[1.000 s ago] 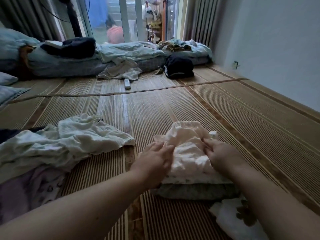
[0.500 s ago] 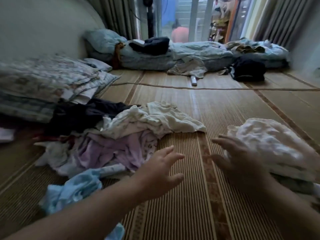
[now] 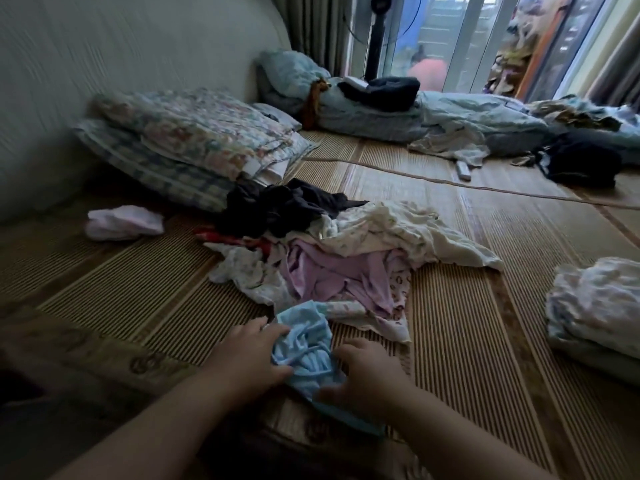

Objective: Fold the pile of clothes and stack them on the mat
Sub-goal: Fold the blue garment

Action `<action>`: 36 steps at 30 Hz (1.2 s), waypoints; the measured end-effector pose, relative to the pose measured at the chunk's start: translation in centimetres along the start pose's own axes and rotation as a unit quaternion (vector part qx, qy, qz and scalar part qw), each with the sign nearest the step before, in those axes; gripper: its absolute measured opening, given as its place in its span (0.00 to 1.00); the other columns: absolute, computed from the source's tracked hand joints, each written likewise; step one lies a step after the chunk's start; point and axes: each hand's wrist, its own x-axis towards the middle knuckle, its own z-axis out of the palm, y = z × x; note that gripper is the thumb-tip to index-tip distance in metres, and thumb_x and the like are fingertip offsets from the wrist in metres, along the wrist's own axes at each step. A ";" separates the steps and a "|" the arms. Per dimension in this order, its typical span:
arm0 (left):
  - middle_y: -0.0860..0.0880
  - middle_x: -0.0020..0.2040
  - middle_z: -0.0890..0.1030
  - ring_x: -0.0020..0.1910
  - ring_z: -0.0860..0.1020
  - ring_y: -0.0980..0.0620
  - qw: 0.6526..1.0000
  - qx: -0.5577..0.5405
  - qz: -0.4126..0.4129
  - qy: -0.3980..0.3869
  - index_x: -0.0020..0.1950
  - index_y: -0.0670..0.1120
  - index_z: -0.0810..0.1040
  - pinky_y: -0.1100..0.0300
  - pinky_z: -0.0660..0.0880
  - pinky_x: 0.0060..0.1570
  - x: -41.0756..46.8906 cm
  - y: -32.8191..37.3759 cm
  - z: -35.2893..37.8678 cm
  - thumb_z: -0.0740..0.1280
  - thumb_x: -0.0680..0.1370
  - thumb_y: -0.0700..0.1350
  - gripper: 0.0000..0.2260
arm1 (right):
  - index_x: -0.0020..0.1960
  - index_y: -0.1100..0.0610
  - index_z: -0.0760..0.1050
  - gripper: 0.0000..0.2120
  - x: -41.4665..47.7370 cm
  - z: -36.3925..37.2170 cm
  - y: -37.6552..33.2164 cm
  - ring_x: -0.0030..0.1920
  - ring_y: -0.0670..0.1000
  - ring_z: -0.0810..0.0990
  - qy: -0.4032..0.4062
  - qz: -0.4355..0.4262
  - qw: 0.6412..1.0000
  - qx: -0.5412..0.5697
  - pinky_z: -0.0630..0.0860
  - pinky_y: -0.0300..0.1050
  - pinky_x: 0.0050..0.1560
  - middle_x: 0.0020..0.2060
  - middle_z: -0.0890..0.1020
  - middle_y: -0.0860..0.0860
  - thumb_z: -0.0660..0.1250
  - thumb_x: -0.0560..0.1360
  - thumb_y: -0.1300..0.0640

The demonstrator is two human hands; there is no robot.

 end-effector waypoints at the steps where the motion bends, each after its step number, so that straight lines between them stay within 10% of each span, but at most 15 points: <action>1: 0.51 0.70 0.69 0.67 0.68 0.49 1.000 0.004 0.007 0.003 0.72 0.60 0.65 0.55 0.65 0.66 0.1 -0.3 0.1 0.66 0.71 0.60 0.30 | 0.61 0.46 0.74 0.28 0.1 0.7 -0.1 0.60 0.50 0.73 0.028 0.002 1.000 0.002 0.74 0.48 0.56 0.59 0.75 0.44 0.67 0.66 0.33; 9: 0.55 0.40 0.84 0.42 0.80 0.56 0.967 -0.233 0.011 0.104 0.47 0.53 0.83 0.55 0.76 0.45 -0.4 0.8 -1.4 0.58 0.72 0.59 0.17 | 0.54 0.46 0.83 0.13 -2.7 -1.0 1.3 0.44 0.42 0.82 0.168 0.077 0.930 0.318 0.76 0.35 0.44 0.45 0.85 0.44 0.64 0.75 0.58; 14: 0.52 0.41 0.84 0.43 0.81 0.55 0.884 -0.433 0.016 0.174 0.44 0.54 0.83 0.60 0.77 0.42 -1.8 5.5 -4.6 0.63 0.75 0.50 0.08 | 0.47 0.52 0.83 0.14 -7.7 -5.5 4.3 0.44 0.45 0.83 0.253 0.087 0.791 0.551 0.78 0.39 0.43 0.43 0.85 0.49 0.61 0.77 0.66; 19: 0.48 0.35 0.81 0.28 0.80 0.57 0.774 -0.627 0.024 0.086 0.43 0.47 0.80 0.67 0.73 0.25 -2.9 12.1 -6.9 0.59 0.80 0.39 0.12 | 0.41 0.56 0.85 0.18 -12.0 -8.6 7.4 0.40 0.54 0.81 0.280 0.067 0.732 0.618 0.76 0.48 0.41 0.40 0.85 0.57 0.57 0.77 0.66; 36: 0.46 0.40 0.86 0.41 0.84 0.46 0.890 -0.396 0.224 -0.014 0.39 0.55 0.86 0.50 0.80 0.48 -1.2 19.3 -9.3 0.64 0.76 0.41 0.14 | 0.45 0.66 0.79 0.10 -20.4 -17.4 13.7 0.43 0.57 0.76 0.288 0.033 0.733 0.615 0.72 0.52 0.48 0.42 0.78 0.61 0.59 0.74 0.67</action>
